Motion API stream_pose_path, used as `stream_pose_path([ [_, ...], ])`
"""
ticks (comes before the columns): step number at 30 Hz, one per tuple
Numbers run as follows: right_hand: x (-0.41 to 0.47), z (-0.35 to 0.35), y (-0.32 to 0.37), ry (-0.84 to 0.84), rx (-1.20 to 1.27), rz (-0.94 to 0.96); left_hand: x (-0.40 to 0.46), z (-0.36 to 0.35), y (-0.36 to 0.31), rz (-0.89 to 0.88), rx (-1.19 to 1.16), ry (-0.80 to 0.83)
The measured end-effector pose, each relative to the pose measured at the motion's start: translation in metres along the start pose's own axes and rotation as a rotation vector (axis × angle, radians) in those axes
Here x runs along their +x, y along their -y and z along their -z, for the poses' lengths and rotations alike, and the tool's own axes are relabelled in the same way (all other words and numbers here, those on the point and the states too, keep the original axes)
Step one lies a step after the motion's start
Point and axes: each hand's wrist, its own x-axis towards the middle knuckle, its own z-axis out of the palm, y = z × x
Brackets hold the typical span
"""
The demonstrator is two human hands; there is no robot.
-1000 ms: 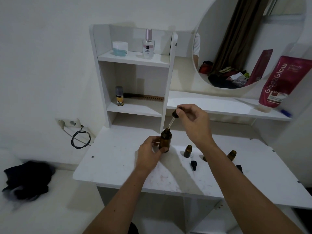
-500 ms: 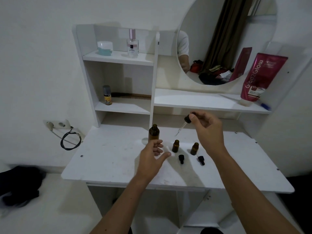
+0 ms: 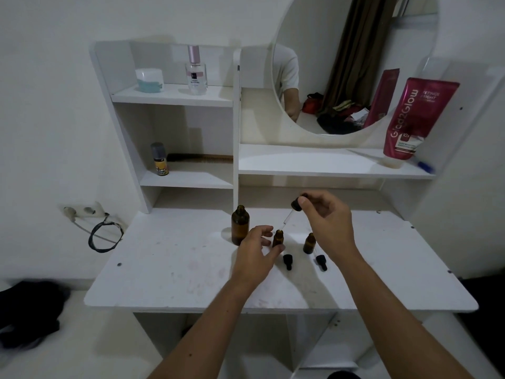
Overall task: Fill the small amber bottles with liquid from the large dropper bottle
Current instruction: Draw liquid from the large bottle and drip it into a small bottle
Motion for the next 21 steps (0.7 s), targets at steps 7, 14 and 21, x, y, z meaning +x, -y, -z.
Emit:
stream_pose_path([
  [7, -0.008, -0.012, -0.011, 0.092, -0.081, 0.015, 0.005, -0.001, 0.004, -0.079, 0.095, 0.012],
  [14, -0.012, -0.018, -0.016, 0.139, -0.091, 0.013, 0.005, -0.003, 0.008, -0.112, 0.137, 0.015],
  [21, -0.010, -0.017, -0.016, 0.155, -0.066, -0.065, 0.006, -0.004, 0.011, -0.101, 0.146, 0.014],
])
